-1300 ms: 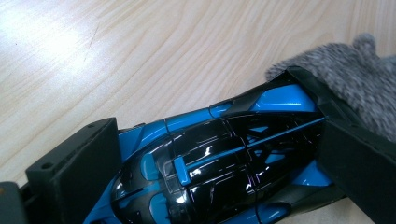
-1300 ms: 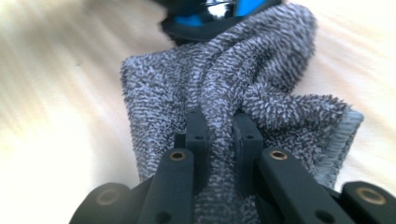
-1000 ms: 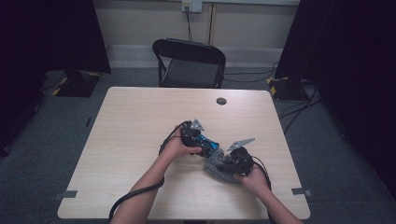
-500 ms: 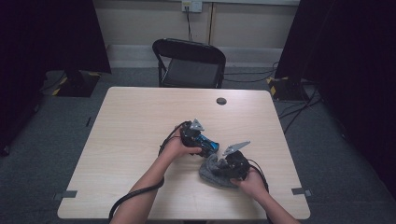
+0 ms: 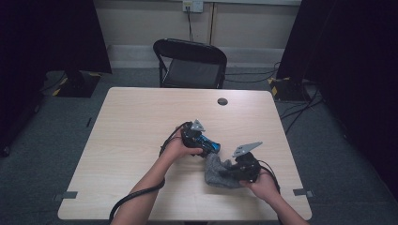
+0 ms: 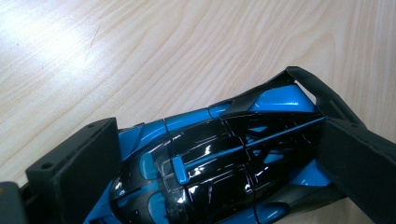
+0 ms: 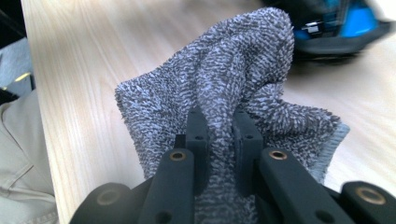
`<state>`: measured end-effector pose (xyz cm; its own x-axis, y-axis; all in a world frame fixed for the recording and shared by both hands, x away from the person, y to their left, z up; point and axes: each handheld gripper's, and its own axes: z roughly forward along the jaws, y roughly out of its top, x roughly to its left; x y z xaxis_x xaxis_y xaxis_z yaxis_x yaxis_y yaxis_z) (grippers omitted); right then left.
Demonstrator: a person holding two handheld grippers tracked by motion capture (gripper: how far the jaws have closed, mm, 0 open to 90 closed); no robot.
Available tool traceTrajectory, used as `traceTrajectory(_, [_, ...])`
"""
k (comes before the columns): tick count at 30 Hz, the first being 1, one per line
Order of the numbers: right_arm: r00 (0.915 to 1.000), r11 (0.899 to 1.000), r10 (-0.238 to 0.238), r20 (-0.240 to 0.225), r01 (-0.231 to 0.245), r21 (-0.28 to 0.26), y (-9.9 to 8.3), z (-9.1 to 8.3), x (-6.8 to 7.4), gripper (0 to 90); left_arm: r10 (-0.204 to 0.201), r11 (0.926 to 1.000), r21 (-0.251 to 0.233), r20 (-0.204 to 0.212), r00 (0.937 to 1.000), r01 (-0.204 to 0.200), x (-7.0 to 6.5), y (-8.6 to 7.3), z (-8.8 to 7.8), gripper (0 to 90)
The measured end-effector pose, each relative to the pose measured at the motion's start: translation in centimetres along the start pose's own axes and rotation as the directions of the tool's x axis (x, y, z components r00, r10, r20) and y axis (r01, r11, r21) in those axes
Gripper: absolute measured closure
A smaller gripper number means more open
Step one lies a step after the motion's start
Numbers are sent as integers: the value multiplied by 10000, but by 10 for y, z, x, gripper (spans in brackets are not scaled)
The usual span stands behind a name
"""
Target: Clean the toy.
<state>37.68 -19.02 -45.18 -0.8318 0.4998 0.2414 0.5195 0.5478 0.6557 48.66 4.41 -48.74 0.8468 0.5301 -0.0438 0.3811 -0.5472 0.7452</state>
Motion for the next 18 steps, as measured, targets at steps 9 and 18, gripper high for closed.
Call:
traceTrajectory(9, [9936,9956,766,829,-718,-598,-6,-31,-29,803,18,10000,23,-1,10000,-18,0,0,0,0])
traceTrajectory(18, [9610,9869,1591,2261,-1487,-623,-3,-26,-68,802,9,10000,-3,-40,10000,-9,-1,0,0,0])
